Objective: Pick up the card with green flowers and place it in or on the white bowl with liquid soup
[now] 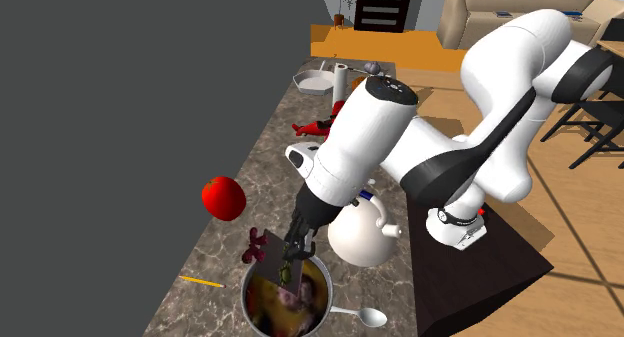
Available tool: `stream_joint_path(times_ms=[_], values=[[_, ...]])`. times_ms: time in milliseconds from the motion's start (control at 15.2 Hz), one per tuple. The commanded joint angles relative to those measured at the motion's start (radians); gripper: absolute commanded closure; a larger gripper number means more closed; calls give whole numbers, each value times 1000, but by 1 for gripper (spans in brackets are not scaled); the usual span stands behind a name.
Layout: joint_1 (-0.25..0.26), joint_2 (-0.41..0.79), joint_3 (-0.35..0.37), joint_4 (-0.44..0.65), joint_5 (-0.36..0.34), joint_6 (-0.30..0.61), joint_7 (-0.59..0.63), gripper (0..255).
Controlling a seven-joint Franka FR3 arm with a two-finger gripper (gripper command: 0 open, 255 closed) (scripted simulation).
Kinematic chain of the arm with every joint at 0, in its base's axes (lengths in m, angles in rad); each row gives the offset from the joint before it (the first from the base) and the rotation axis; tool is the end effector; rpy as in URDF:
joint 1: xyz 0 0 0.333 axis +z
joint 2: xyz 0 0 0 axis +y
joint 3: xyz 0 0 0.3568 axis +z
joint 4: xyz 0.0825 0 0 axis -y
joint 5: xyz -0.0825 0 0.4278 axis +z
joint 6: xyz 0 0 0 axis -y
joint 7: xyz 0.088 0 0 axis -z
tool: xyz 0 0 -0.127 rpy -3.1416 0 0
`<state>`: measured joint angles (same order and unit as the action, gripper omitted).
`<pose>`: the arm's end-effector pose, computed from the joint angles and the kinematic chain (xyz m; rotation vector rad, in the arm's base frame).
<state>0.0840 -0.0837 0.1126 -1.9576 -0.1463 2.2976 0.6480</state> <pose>0.6067 0.1174 0.5670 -2.9663 0.5642 -0.6774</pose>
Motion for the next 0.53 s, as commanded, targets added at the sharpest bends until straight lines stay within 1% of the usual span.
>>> stream_joint_path(times_ms=[0,462], values=[[-1,4,-1,-22,-3,27,4,255],[-3,23,-1,-96,-20,118,23,255]])
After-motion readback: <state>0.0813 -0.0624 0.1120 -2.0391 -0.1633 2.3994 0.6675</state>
